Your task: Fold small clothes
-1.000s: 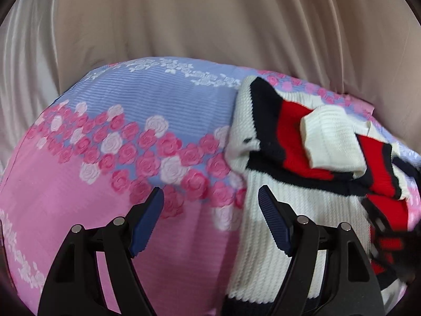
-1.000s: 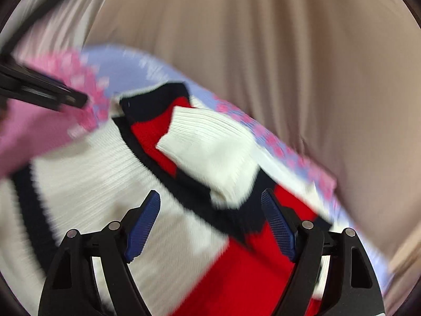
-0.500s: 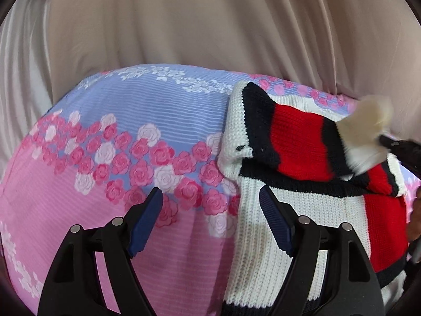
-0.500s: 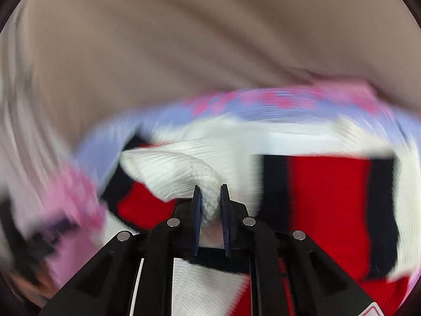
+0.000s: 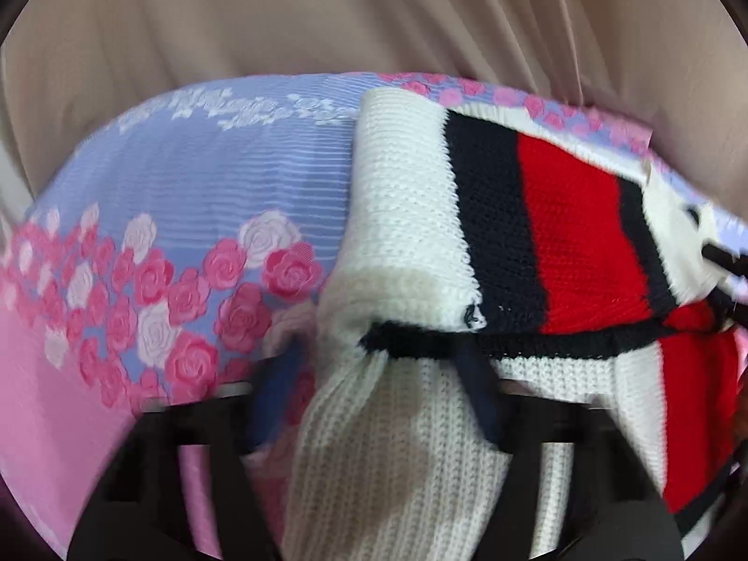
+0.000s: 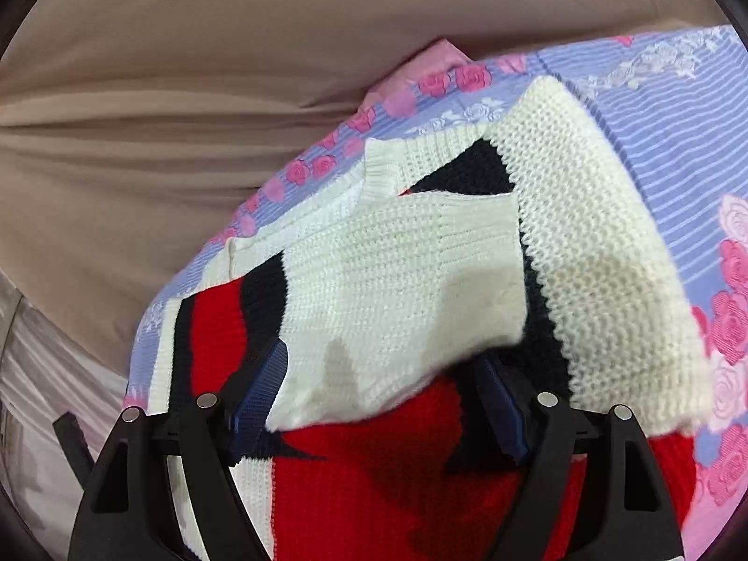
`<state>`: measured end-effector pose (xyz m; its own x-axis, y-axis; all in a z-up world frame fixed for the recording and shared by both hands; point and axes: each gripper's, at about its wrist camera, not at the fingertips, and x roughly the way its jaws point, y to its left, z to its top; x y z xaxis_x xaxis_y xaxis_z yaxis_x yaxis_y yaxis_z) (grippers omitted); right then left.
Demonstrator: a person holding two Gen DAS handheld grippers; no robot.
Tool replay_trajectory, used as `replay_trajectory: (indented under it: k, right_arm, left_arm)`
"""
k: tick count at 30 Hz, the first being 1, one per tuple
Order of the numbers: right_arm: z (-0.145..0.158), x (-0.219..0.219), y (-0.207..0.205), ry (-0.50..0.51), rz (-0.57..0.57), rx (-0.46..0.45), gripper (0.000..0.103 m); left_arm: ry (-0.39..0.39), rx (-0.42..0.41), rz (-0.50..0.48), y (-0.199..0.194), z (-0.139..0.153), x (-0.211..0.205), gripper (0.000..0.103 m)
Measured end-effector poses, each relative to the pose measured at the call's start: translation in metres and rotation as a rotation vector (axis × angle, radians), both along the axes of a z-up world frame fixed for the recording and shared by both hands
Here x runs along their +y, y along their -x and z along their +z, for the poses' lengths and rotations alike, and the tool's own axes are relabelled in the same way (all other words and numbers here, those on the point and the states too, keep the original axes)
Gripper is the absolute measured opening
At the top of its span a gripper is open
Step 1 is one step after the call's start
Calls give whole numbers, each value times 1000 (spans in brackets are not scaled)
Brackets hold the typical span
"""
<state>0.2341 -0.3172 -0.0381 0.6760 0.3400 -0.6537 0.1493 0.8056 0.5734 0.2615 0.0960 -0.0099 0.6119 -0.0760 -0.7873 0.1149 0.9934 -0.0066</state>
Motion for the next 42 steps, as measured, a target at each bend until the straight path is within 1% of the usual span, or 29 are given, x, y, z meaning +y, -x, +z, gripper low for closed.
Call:
replay_trajectory:
  k: [1,2,5,7,8,9,10,11,13,15,16,17,19,20,22,24,25,26,27,28,32,33,34,35,36,37,40,41,42]
  right_arm:
    - [2,2,-7,23,11,16,6]
    - [11,2,-9,35,9,8,8]
    - [70,1,22,36,17,-215,8]
    - [87,-5,46,85,1,-322,7]
    - [79,-10,42,121,-11,-294,7]
    - [54,-16,30,157,-15,-197,7]
    - [22,-23,16,171,-29,-75,7]
    - [3,-27,9,169,-39,-9,7]
    - [-4,-37,15,96,-49,-32,7]
    - [22,-43,28,33,-39,-138,7]
    - [27,-44,30,44,-48,-165,7]
    - [25,-47,26,81,-61,-143,7]
    - [-2,-50,6,128,-38,-6,6]
    - [-7,-53,7,114,-40,-23,4]
    - [7,-53,18,94,-41,-32,8]
    - [18,-48,26,93,-25,-75,13]
    - [25,-48,32,114,-28,-91,24]
    - [29,-50,37,135,-36,-99,49]
    - [31,-52,40,134,-36,-107,62]
    - [31,-54,39,129,-34,-109,68]
    - [14,-68,19,48,-38,-54,68]
    - [10,-69,12,38,-46,-38,65]
    - [9,-68,5,37,-43,-25,50]
    - [12,-61,-8,58,-20,-3,14]
    - [16,-55,-14,76,-6,-2,10]
    - [28,-48,-13,99,-3,-43,9]
    - [89,-28,20,172,20,-287,8]
    - [98,-30,33,192,2,-351,8]
    - [96,-33,35,225,-27,-351,8]
  left_arm:
    - [-18,4,10,-3,0,-2,14]
    - [-20,3,25,-6,3,-1,13]
    - [0,-53,54,-3,21,7,12]
    - [-14,-52,57,-2,19,9,12]
    - [-35,-35,58,-3,11,5,12]
    - [-60,-5,53,-7,-2,0,11]
    - [-80,-15,59,-6,-8,-3,11]
    - [-114,-44,60,-3,-7,-7,11]
    - [-107,-42,58,1,-4,-9,11]
    - [-102,-38,69,0,-4,-7,11]
    - [-97,-27,72,-3,-6,-6,11]
    - [-96,-24,75,-3,-10,-6,11]
    - [-133,-44,74,0,-12,-11,11]
    - [-149,-48,75,0,-13,-14,11]
    - [-155,-46,67,4,-11,-15,12]
    - [-106,-46,35,13,-4,-11,17]
    - [-78,-52,16,20,1,-10,20]
    - [-43,-62,-5,26,8,-9,27]
    - [-8,-79,-24,34,17,-8,45]
    - [21,-101,-34,39,25,-7,64]
    - [79,-180,-36,32,54,-15,82]
    - [85,-173,-33,17,54,-20,83]
    - [86,-151,-32,6,51,-23,83]
    - [79,-117,-27,-8,45,-26,79]
    - [63,-77,-6,-24,36,-30,57]
    - [39,-48,6,-34,28,-34,42]
    - [-74,-50,56,-46,15,-37,44]
    - [-98,-49,68,-47,11,-37,44]
    - [-104,-38,71,-49,5,-36,44]
